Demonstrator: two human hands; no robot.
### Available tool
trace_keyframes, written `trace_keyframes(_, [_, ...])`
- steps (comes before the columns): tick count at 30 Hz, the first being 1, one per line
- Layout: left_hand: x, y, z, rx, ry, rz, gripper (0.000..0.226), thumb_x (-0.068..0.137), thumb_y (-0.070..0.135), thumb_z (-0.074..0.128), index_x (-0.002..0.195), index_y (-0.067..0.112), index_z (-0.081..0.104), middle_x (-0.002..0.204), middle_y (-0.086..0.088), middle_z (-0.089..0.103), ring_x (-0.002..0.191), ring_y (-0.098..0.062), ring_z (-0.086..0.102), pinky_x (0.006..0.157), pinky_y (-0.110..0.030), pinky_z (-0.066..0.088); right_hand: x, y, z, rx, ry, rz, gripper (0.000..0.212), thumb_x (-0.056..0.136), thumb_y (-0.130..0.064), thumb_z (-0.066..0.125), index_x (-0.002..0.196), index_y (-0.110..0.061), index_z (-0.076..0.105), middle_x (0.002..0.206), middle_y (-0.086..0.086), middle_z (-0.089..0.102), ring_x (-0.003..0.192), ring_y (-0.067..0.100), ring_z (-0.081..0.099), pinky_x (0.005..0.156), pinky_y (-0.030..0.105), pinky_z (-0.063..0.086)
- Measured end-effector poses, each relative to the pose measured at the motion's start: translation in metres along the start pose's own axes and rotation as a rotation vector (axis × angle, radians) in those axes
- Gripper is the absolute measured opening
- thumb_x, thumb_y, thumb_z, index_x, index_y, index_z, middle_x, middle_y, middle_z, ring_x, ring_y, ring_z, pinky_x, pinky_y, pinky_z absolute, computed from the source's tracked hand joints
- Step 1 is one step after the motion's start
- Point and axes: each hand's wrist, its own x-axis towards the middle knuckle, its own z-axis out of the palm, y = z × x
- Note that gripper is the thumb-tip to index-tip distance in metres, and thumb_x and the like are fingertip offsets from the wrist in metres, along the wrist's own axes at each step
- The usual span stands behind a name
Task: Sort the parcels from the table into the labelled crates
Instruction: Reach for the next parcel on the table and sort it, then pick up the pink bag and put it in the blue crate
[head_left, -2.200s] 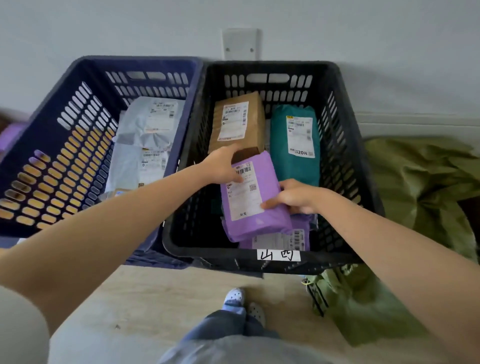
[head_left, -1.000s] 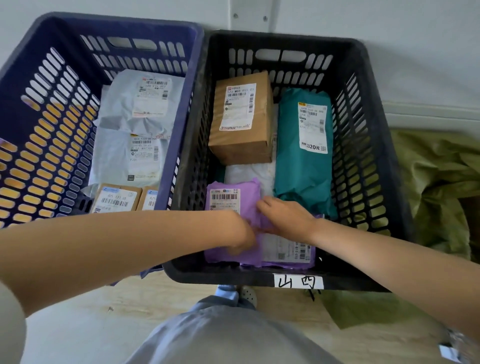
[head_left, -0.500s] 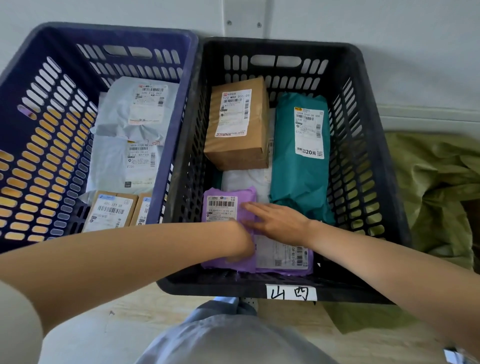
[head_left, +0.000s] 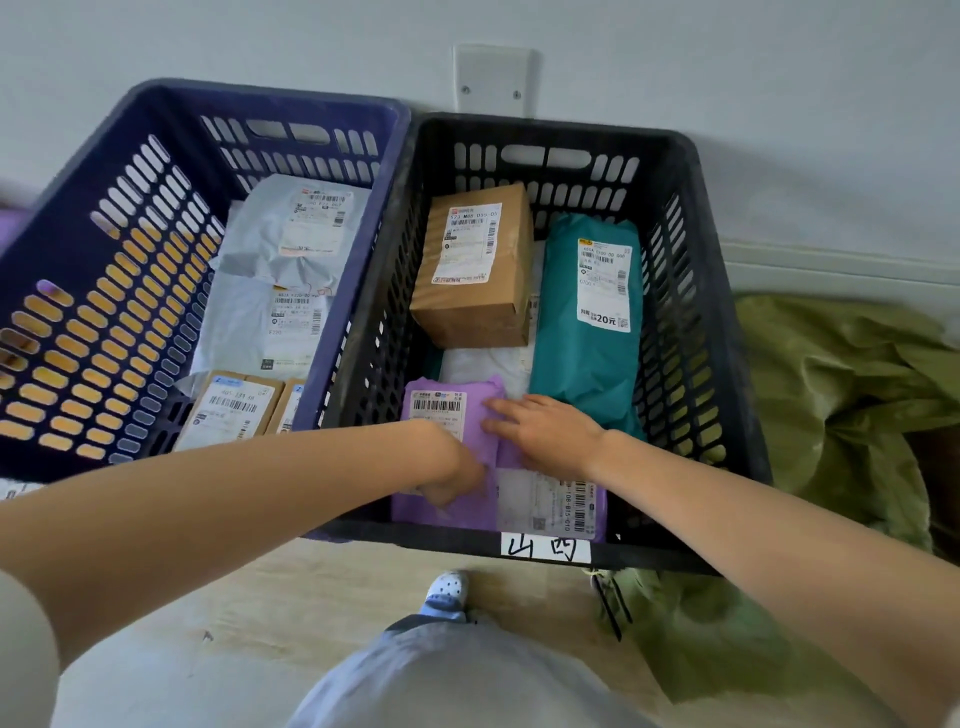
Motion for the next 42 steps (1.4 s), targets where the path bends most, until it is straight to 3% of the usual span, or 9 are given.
trace_keyframes(5, [-0.023,0.004,0.004,-0.117,0.061,-0.087,0.071,0.093,0.003,0.05,0.152,0.03,0.02,0.158,-0.001,0.018,0.141,-0.03,0.027,0.109,-0.047,0.035,-0.011,0.0,-0.012,0.036,0.027,0.027,0.058,0.096,-0.014,0.05,0.149,-0.017,0.028,0.159,0.007,0.019,0.142,0.021,0.029,0.114,0.033,0.022])
trace_keyframes(8, [-0.033,0.006,0.008,-0.2,0.129,-0.171,0.074,0.093,0.002,0.049,0.152,0.033,0.02,0.157,-0.002,0.023,0.14,-0.029,0.03,0.109,-0.045,0.035,-0.017,0.0,-0.022,0.123,0.052,0.073,0.058,0.096,-0.023,0.052,0.149,-0.019,0.03,0.16,0.005,0.019,0.14,0.025,0.033,0.111,0.035,0.027])
trace_keyframes(12, [-0.049,0.005,0.009,-0.291,0.367,-0.253,0.061,0.097,0.012,0.047,0.152,0.026,0.023,0.155,-0.004,0.03,0.14,-0.027,0.031,0.11,-0.041,0.034,-0.022,0.003,-0.037,0.265,0.151,0.147,0.064,0.095,-0.032,0.057,0.151,-0.02,0.029,0.16,0.005,0.02,0.141,0.027,0.031,0.109,0.038,0.031])
trace_keyframes(18, [-0.088,-0.01,0.001,-0.394,0.762,-0.415,0.045,0.101,0.027,0.04,0.146,0.024,0.035,0.152,-0.003,0.035,0.145,-0.023,0.021,0.118,-0.042,0.015,-0.016,0.002,-0.072,0.319,0.393,0.183,0.057,0.097,-0.021,0.054,0.15,-0.018,0.032,0.156,-0.001,0.027,0.137,0.023,0.037,0.106,0.036,0.035])
trace_keyframes(25, [-0.155,-0.041,0.021,-0.629,1.067,-0.613,0.033,0.098,0.027,0.046,0.128,0.015,0.053,0.131,-0.008,0.054,0.125,-0.029,0.046,0.103,-0.041,0.038,0.028,-0.028,-0.129,0.432,0.622,0.201,0.048,0.099,-0.021,0.048,0.146,-0.019,0.039,0.153,-0.004,0.031,0.137,0.015,0.035,0.104,0.028,0.032])
trace_keyframes(30, [-0.201,-0.074,0.07,-0.801,1.196,-0.69,0.042,0.1,0.024,0.044,0.142,0.018,0.042,0.144,-0.004,0.046,0.13,-0.024,0.045,0.105,-0.039,0.04,0.076,-0.072,-0.172,0.471,0.728,0.165,0.044,0.098,-0.018,0.05,0.142,-0.017,0.042,0.148,-0.003,0.036,0.128,0.017,0.045,0.093,0.025,0.036])
trace_keyframes(34, [-0.23,-0.103,0.125,-0.839,1.274,-0.781,0.043,0.1,0.023,0.043,0.142,0.02,0.042,0.143,-0.003,0.048,0.128,-0.024,0.047,0.101,-0.036,0.042,0.121,-0.118,-0.204,0.476,0.754,0.099,0.045,0.098,-0.014,0.048,0.142,-0.01,0.042,0.149,0.003,0.037,0.136,0.019,0.038,0.107,0.031,0.034])
trace_keyframes(38, [-0.262,-0.135,0.196,-0.8,1.34,-0.926,0.039,0.098,0.02,0.041,0.137,0.023,0.047,0.135,-0.004,0.054,0.117,-0.028,0.055,0.089,-0.041,0.05,0.167,-0.175,-0.23,0.447,0.764,0.041,0.043,0.099,-0.012,0.043,0.142,-0.013,0.043,0.151,0.001,0.034,0.132,0.016,0.039,0.1,0.029,0.038])
trace_keyframes(42, [-0.293,-0.168,0.266,-0.84,1.343,-0.993,0.041,0.099,0.018,0.039,0.14,0.025,0.044,0.137,-0.002,0.053,0.12,-0.026,0.053,0.09,-0.04,0.048,0.216,-0.232,-0.251,0.452,0.777,0.014,0.042,0.099,-0.013,0.044,0.141,-0.011,0.044,0.148,0.0,0.036,0.129,0.016,0.043,0.099,0.03,0.04])
